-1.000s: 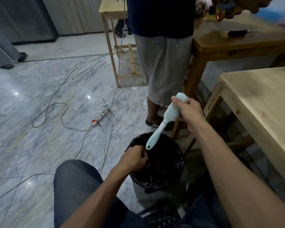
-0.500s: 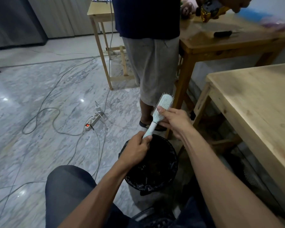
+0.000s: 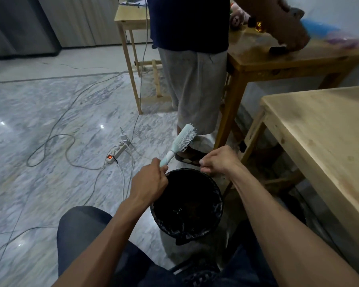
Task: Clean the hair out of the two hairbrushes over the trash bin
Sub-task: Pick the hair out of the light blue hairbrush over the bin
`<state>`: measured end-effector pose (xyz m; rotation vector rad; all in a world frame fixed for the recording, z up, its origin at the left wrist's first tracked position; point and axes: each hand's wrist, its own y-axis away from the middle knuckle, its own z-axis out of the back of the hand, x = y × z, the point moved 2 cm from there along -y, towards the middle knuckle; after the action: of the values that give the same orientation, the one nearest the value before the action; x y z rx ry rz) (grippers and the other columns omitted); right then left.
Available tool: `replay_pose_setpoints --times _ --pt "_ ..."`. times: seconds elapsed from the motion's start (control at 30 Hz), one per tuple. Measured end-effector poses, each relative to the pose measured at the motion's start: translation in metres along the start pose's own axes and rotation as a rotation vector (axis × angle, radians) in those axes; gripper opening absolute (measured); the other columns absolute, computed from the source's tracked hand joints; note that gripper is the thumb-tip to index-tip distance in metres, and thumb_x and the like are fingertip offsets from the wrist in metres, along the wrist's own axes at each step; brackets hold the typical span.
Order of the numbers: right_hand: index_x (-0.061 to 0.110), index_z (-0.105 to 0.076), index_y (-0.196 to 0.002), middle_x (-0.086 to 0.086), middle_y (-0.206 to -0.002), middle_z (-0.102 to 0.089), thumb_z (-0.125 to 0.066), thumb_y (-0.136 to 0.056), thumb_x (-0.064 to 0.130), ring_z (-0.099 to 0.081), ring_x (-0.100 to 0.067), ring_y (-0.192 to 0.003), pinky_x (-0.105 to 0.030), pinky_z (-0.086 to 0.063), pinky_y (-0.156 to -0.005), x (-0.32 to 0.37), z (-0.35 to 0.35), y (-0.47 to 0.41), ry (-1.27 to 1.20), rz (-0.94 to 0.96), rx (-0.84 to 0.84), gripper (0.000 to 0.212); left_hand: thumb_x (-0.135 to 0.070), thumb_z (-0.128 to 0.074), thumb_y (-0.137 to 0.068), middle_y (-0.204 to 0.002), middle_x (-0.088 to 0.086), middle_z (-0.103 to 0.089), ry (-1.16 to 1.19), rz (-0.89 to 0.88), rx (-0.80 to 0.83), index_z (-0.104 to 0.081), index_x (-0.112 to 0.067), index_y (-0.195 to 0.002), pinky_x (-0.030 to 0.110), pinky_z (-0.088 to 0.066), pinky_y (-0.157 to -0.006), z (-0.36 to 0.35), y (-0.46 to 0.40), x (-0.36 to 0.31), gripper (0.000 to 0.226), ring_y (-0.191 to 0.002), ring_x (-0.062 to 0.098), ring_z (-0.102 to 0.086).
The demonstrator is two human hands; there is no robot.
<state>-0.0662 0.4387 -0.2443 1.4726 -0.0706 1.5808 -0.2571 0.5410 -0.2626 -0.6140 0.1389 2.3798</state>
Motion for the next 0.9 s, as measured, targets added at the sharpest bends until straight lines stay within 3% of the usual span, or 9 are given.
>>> replay_pose_setpoints --times 0.07,0.13,0.2,0.27,0.33,0.47,0.57,0.63,0.9 --pt "-0.006 -0.075 -0.107 -0.019 -0.091 -0.07 -0.065 -0.097 -0.003 -0.062 -0.019 -0.068 -0.025 -0.051 -0.047 0.003 -0.006 0.006 0.155 0.032 0.052 0.015 -0.032 -0.042 -0.103 -0.064 -0.005 -0.044 -0.011 -0.024 -0.013 -0.051 -0.012 -0.099 0.036 -0.021 -0.048 0.007 0.0 0.002 0.023 -0.062 0.025 -0.045" --pt "0.013 -0.068 -0.133 -0.008 -0.115 -0.069 -0.063 -0.102 0.027 -0.059 -0.017 -0.093 -0.03 -0.05 -0.069 0.013 -0.008 0.015 0.298 0.065 0.113 0.034 -0.033 -0.042 -0.103 -0.064 -0.005 -0.045 -0.011 -0.061 -0.01 -0.053 -0.012 -0.101 0.036 -0.022 -0.049 0.014 0.001 0.0 0.023 -0.062 0.025 -0.047" --pt "0.021 -0.05 -0.151 -0.007 -0.15 -0.053 -0.054 -0.099 0.059 -0.051 -0.025 -0.126 -0.036 -0.041 -0.096 0.025 -0.008 0.023 0.209 0.022 0.24 0.064 -0.034 -0.042 -0.103 -0.065 -0.005 -0.046 0.011 -0.084 -0.003 -0.052 -0.013 -0.102 0.035 -0.023 -0.048 0.02 0.001 -0.003 0.023 -0.062 0.023 -0.048" --pt "0.028 -0.031 -0.161 -0.008 -0.168 -0.028 -0.054 -0.084 0.08 -0.027 -0.043 -0.151 -0.06 -0.035 -0.11 0.035 -0.005 0.024 -0.027 -0.049 0.375 0.096 -0.034 -0.042 -0.103 -0.067 -0.004 -0.048 0.031 -0.101 0.001 -0.053 -0.014 -0.103 0.035 -0.025 -0.05 0.025 0.002 -0.005 0.023 -0.063 0.024 -0.049" --pt "0.032 -0.03 -0.16 -0.012 -0.168 -0.026 -0.063 -0.076 0.08 -0.03 -0.053 -0.148 -0.073 -0.044 -0.099 0.039 -0.003 0.02 -0.115 -0.072 0.466 0.102 -0.035 -0.043 -0.103 -0.067 -0.003 -0.05 0.059 -0.124 0.018 -0.054 -0.015 -0.103 0.035 -0.026 -0.051 0.029 0.003 -0.008 0.022 -0.064 0.024 -0.051" --pt "0.007 -0.061 -0.137 -0.018 -0.136 -0.067 -0.08 -0.085 0.046 -0.062 -0.036 -0.128 -0.062 -0.057 -0.09 0.056 0.003 0.022 -0.049 0.049 0.36 0.068 -0.035 -0.045 -0.102 -0.068 0.0 -0.055 0.163 -0.134 0.049 -0.054 -0.015 -0.098 0.035 -0.03 -0.051 0.036 0.006 -0.014 0.022 -0.066 0.026 -0.055" --pt "-0.003 -0.068 -0.123 -0.019 -0.111 -0.078 -0.085 -0.084 0.023 -0.077 -0.031 -0.102 -0.052 -0.063 -0.085 0.075 0.009 0.031 -0.166 0.125 0.273 0.05 -0.035 -0.047 -0.102 -0.069 0.002 -0.058 0.234 -0.144 0.051 -0.056 -0.015 -0.097 0.034 -0.033 -0.052 0.045 0.004 -0.02 0.022 -0.064 0.023 -0.055" --pt "-0.004 -0.069 -0.119 -0.018 -0.1 -0.08 -0.086 -0.084 0.018 -0.079 -0.031 -0.093 -0.046 -0.065 -0.083 0.09 0.016 0.042 -0.173 0.176 0.237 0.045 -0.037 -0.048 -0.101 -0.072 0.003 -0.061 0.26 -0.172 0.026 -0.057 -0.016 -0.098 0.033 -0.034 -0.051 0.053 0.002 -0.028 0.023 -0.065 0.023 -0.057" --pt "-0.004 -0.066 -0.119 -0.019 -0.104 -0.078 -0.083 -0.086 0.011 -0.08 -0.029 -0.082 -0.038 -0.067 -0.07 0.144 0.061 0.087 -0.19 0.365 0.026 0.04 -0.035 -0.061 -0.092 -0.089 0.004 -0.067 0.225 -0.339 -0.048 -0.06 -0.016 -0.107 0.036 -0.044 -0.062 0.088 -0.022 -0.09 0.024 -0.077 0.024 -0.06"
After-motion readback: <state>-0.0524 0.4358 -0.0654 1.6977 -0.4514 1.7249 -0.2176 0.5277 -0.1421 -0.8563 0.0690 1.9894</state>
